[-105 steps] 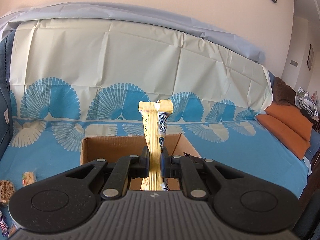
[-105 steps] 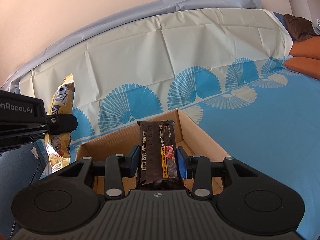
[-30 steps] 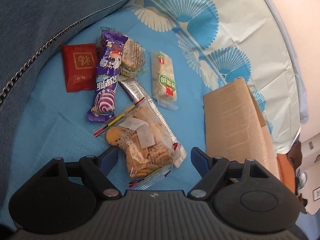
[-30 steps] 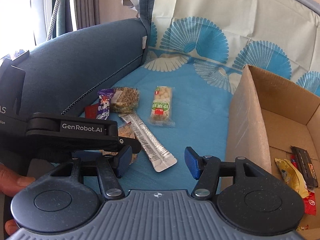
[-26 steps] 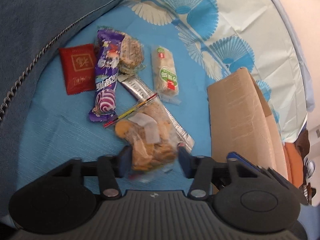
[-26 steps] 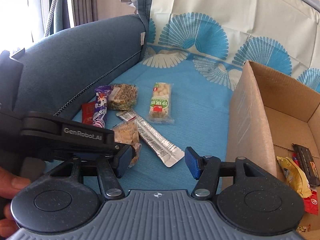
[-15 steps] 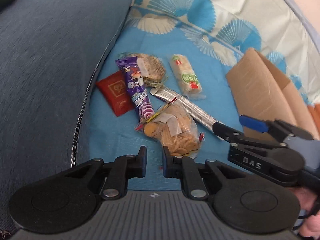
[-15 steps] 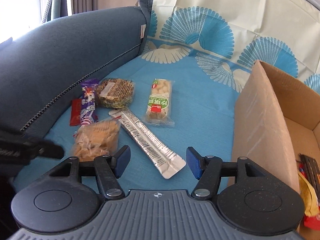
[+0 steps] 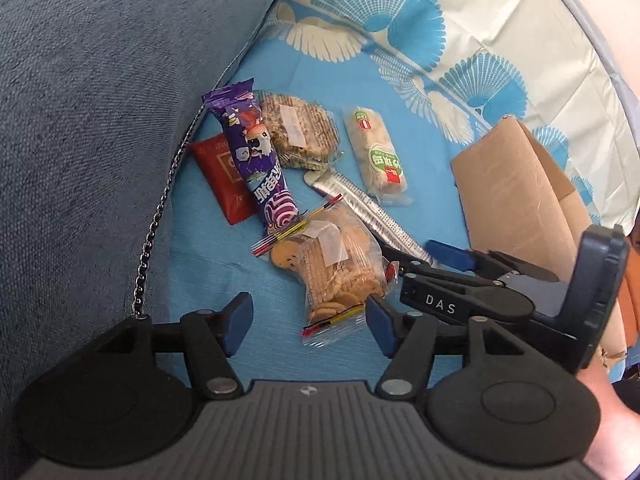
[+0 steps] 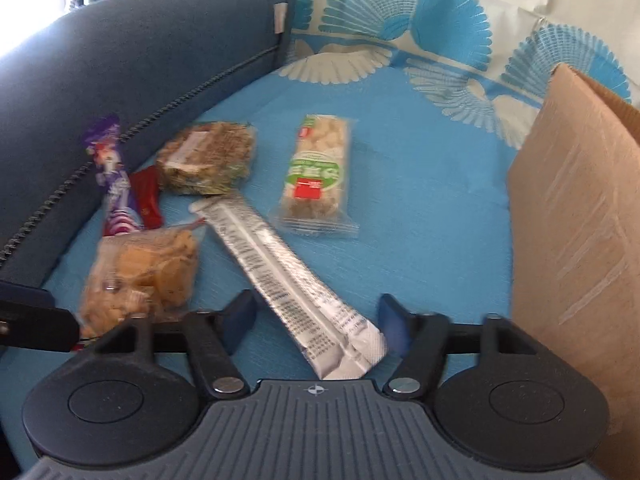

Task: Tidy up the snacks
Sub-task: 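Reach to the silver stick bar and grasp it with the right tool, then lift the silver bar with the right tool while the left tool approaches the cookie bag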

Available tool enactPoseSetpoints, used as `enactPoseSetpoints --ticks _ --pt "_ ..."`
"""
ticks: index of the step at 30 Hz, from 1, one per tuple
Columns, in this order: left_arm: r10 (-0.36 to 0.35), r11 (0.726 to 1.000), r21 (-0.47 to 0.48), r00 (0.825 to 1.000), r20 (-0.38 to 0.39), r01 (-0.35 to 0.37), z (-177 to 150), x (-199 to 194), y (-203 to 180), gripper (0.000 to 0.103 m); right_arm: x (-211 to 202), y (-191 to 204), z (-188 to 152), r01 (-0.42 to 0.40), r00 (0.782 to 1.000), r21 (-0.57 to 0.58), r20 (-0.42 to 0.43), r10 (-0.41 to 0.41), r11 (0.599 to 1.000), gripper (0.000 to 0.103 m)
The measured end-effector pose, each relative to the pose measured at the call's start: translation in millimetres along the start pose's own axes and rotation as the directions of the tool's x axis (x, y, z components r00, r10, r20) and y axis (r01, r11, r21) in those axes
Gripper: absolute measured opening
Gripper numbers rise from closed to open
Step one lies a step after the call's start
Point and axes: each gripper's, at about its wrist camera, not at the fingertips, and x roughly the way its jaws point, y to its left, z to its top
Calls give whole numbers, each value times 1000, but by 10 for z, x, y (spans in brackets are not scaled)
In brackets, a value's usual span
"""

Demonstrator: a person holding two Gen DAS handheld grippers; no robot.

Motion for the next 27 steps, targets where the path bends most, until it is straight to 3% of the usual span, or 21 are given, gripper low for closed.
enactPoseSetpoints --ticks 1,3,10,11,12,27 --pt "2 1000 -2 1000 1 -2 -2 5 -5 68 -13 23 -4 -15 1000 -17 3 15 1000 51" --pt "-1 1000 -6 1000 3 1 -5 6 -8 68 -53 109 -33 -41 999 -67 9 42 997 33" --pt "-11 1000 -8 1000 16 11 -23 -20 -9 68 -209 225 -126 -55 998 -80 12 56 995 21" --pt "-9 1000 -9 1000 17 9 -22 -18 -11 68 -234 234 -131 -44 999 -76 14 45 996 16" --pt "-5 1000 -9 1000 18 5 -21 -19 -13 68 -263 238 -128 -33 999 -74 19 34 997 3" --pt "-37 999 -13 998 55 38 -55 -108 -2 70 -968 362 -404 37 997 -30 -61 -38 999 3"
